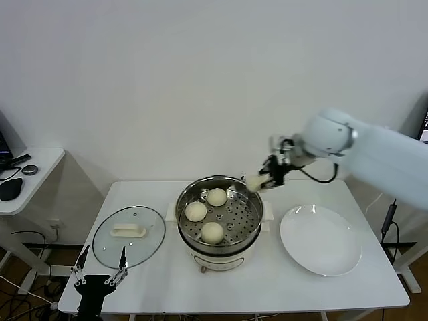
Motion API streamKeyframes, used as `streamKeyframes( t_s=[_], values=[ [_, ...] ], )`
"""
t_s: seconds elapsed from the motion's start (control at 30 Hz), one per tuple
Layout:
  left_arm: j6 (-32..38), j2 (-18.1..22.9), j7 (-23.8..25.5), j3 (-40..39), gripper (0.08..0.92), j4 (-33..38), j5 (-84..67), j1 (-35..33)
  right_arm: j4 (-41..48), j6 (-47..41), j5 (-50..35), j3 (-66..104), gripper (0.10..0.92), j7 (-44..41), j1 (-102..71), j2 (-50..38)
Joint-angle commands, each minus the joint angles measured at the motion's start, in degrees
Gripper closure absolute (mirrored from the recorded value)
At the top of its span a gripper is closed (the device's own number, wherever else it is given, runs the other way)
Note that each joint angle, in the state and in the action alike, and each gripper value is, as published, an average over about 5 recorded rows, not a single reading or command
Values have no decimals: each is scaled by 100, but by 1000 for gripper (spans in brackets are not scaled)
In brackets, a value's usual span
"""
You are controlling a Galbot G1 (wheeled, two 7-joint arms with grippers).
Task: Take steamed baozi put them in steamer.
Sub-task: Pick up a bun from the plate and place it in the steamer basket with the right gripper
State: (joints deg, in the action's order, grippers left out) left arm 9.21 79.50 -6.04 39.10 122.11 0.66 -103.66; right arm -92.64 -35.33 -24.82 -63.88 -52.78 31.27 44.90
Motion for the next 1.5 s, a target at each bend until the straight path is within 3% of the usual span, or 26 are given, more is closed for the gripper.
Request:
streamKeyframes(
  t_s=[0.03, 0.57, 1.13, 1.23, 1.5],
  values=[
    [8, 7, -2, -5, 177, -12, 1, -8, -267, -652, -773, -807, 652, 510, 302, 898],
    [12, -8, -1, 29, 177, -47, -36, 54, 203, -623, 184, -885, 652, 335, -487, 914],
    [43, 2, -7, 55, 177, -36, -37, 30, 447, -615, 319, -607, 646, 413, -668, 1036],
    [44, 4, -8, 54, 177, -38, -37, 31, 445, -620, 302, -538, 600, 426, -717, 1025],
    [53, -1, -12, 62, 177, -77, -42, 52, 318, -585, 369, -330, 372, 519, -776, 836]
  ],
)
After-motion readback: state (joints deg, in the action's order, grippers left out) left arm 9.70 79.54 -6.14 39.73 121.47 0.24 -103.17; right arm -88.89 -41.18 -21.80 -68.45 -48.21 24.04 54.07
